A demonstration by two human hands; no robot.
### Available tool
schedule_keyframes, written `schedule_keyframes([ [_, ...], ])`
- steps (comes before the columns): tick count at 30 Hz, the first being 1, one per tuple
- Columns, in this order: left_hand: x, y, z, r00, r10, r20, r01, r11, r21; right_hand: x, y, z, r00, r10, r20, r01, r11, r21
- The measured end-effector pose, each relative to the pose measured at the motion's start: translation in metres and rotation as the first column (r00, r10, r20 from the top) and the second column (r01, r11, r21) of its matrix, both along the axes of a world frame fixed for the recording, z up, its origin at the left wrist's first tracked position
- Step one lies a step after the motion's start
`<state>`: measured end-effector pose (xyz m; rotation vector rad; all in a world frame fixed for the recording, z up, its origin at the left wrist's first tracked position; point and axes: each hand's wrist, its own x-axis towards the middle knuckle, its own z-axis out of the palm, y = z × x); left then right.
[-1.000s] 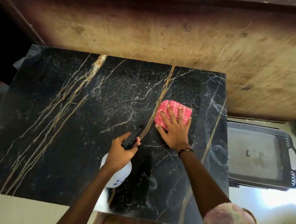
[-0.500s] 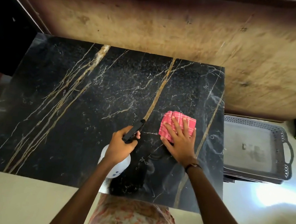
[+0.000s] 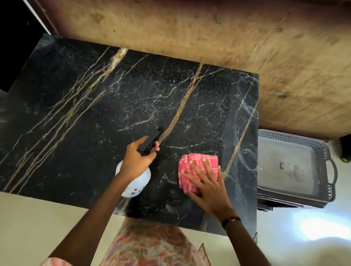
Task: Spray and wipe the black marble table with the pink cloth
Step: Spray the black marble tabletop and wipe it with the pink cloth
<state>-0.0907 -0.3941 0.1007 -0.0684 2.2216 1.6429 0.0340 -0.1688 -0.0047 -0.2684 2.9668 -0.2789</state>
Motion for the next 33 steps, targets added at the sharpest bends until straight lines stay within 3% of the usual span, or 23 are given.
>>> schedule_keyframes([
  [4, 0.007, -0.009, 0.000, 1.000, -0.021, 0.018, 0.022, 0.999, -0.028, -0.038, -0.048, 0.005, 0.973, -0.225, 0.050, 0.226, 0.974, -0.029],
  [10, 0.033, -0.043, 0.005, 1.000, 0.001, 0.021, -0.001, 1.000, -0.024, 0.009, -0.135, 0.003, 1.000, 0.011, -0.006, -0.012, 0.997, -0.073],
  [14, 0.049, -0.073, 0.008, 1.000, -0.012, -0.024, 0.010, 0.998, -0.069, 0.062, -0.116, -0.004, 0.998, 0.056, -0.004, -0.056, 0.997, -0.049],
  [20, 0.067, -0.098, 0.014, 0.999, -0.036, -0.032, 0.033, 0.997, -0.072, 0.061, -0.047, 0.000, 0.978, -0.207, 0.021, 0.207, 0.978, 0.021],
  [24, 0.076, -0.099, 0.015, 0.995, -0.078, -0.059, 0.074, 0.995, -0.067, 0.013, -0.086, 0.001, 0.913, -0.407, 0.025, 0.408, 0.912, -0.041],
  [30, 0.089, -0.093, 0.011, 0.990, -0.118, -0.079, 0.115, 0.992, -0.045, 0.068, -0.136, -0.003, 0.984, -0.179, -0.024, 0.178, 0.984, -0.012],
  [33, 0.096, -0.090, 0.012, 0.989, -0.132, -0.069, 0.132, 0.991, -0.014, 0.112, -0.103, -0.007, 0.967, -0.249, -0.049, 0.248, 0.969, -0.014],
])
